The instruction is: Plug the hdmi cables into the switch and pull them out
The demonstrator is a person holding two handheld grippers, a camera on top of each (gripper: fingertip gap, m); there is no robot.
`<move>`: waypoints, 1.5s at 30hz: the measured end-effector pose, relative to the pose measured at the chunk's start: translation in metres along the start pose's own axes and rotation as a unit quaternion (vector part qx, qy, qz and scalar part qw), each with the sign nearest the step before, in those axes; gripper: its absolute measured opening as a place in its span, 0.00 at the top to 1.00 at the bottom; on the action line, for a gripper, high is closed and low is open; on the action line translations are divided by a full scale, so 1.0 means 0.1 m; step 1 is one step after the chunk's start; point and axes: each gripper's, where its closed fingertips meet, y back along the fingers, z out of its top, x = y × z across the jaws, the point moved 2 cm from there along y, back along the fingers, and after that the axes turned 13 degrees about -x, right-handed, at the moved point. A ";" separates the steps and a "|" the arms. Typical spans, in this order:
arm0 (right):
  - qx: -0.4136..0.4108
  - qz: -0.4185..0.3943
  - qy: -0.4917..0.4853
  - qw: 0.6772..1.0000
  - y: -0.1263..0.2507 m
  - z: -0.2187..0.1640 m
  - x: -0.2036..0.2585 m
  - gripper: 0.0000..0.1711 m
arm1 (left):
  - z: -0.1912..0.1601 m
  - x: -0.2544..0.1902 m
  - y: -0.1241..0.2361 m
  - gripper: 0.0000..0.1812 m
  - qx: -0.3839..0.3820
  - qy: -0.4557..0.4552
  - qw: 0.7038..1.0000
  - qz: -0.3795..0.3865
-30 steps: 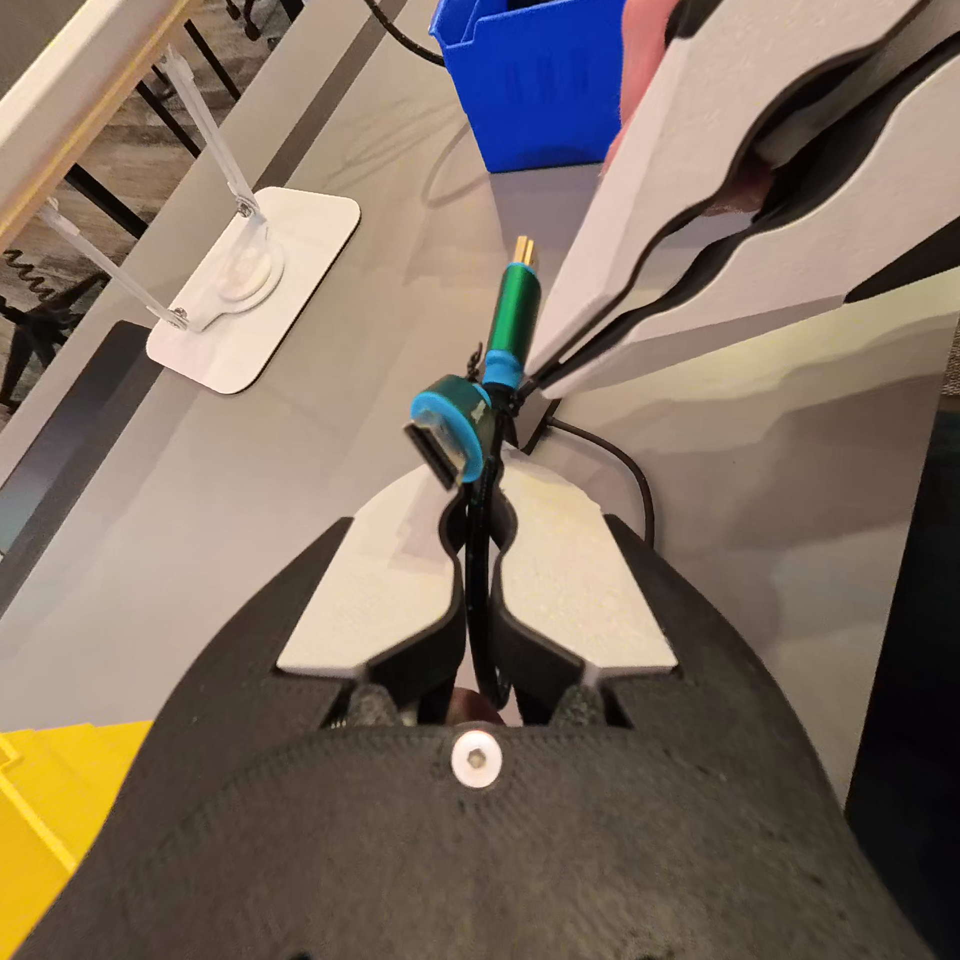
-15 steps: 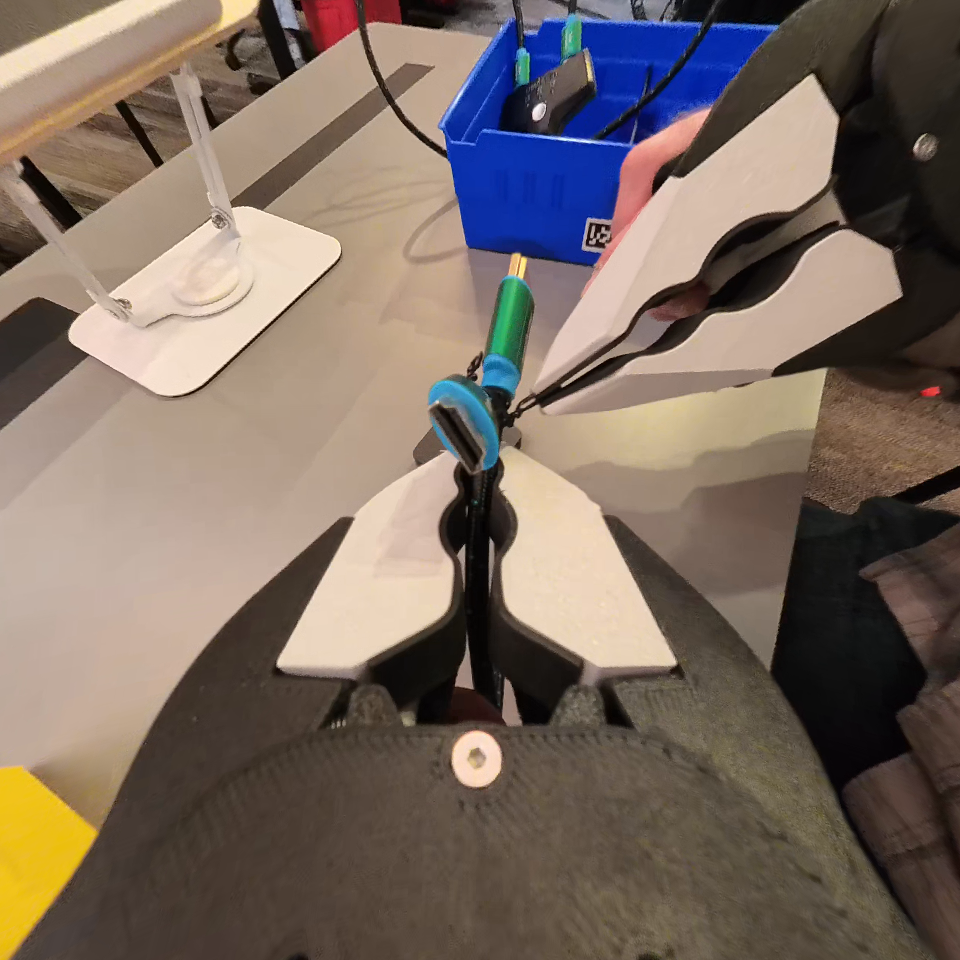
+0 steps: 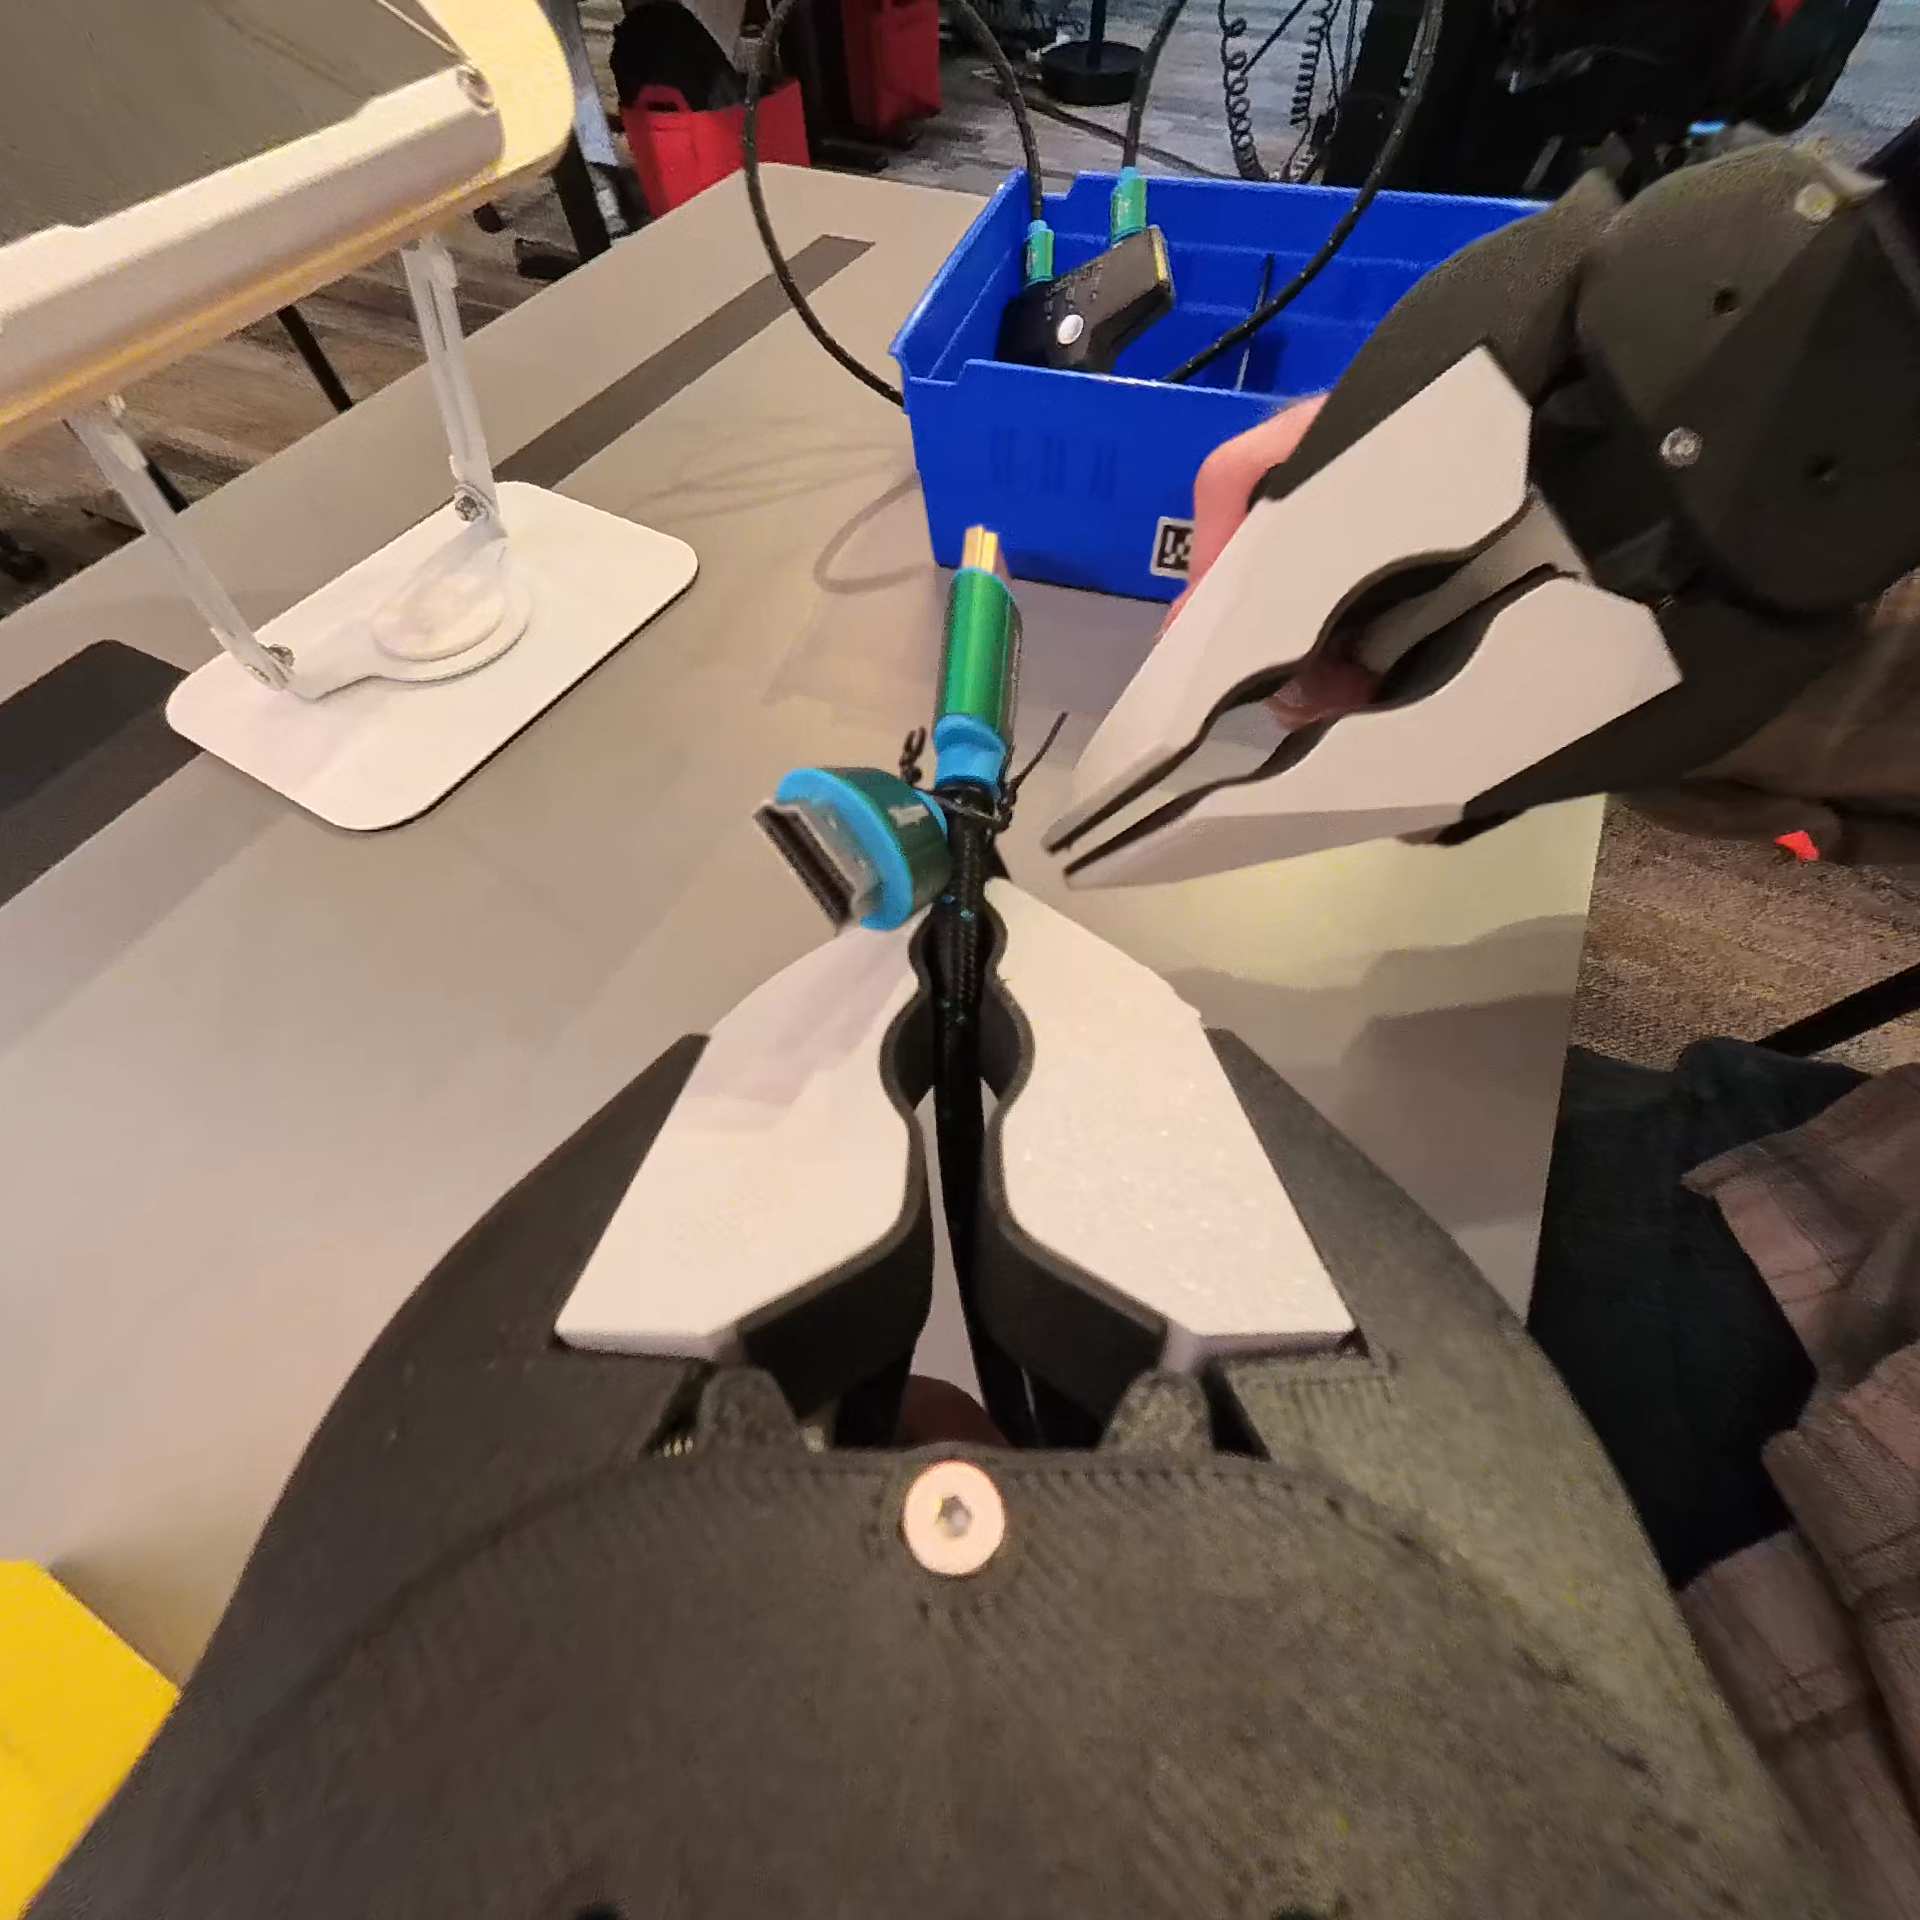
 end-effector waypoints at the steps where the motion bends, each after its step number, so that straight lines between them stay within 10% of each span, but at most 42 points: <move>1: -0.006 -0.003 -0.006 1.000 0.00 0.03 -0.02 1.00 | 0.00 0.01 0.01 0.99 -0.002 0.007 1.000 -0.001; 11: -0.034 -0.033 -0.107 0.993 0.04 -0.03 -0.15 0.83 | -0.01 -0.05 0.03 0.99 -0.003 0.001 1.000 -0.018; 17: -0.049 0.016 -0.202 0.978 0.03 -0.03 -0.07 0.97 | 0.02 -0.17 0.04 0.99 -0.017 0.010 0.998 -0.058; 34: -0.081 0.056 -0.313 0.945 0.11 -0.05 -0.08 0.98 | 0.14 -0.22 0.14 0.83 -0.055 0.034 0.993 -0.103; 45: -0.072 0.019 -0.300 0.951 0.10 -0.08 -0.17 0.97 | 0.14 -0.08 0.15 0.97 -0.053 0.042 0.996 -0.066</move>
